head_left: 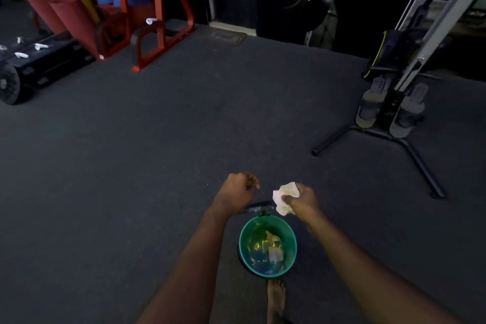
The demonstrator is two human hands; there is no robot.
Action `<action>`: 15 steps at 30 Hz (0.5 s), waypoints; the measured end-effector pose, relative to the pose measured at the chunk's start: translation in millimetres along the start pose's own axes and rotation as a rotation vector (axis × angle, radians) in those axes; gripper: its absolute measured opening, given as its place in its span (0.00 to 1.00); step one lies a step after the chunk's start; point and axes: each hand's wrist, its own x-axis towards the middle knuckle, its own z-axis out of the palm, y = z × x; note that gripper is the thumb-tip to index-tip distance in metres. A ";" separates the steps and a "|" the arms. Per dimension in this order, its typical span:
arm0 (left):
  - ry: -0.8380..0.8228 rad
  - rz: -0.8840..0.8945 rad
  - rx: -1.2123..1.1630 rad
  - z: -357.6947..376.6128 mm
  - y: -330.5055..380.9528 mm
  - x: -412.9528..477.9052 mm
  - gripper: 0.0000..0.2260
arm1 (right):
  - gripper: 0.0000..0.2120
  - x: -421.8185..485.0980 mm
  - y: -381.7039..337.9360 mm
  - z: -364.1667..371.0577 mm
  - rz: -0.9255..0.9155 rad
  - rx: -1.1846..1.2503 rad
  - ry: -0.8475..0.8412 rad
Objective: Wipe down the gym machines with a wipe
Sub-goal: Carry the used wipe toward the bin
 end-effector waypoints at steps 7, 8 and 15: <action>-0.086 -0.115 -0.022 43.7 -31.0 -22.3 0.06 | 0.11 2.9 64.4 23.4 0.107 -0.085 -0.055; -0.120 -0.145 -0.018 55.7 -42.5 -27.2 0.06 | 0.11 5.0 81.4 30.6 0.134 -0.104 -0.063; -0.291 -0.284 0.020 191.4 -158.9 -48.2 0.07 | 0.10 40.8 253.3 87.6 0.348 -0.075 -0.060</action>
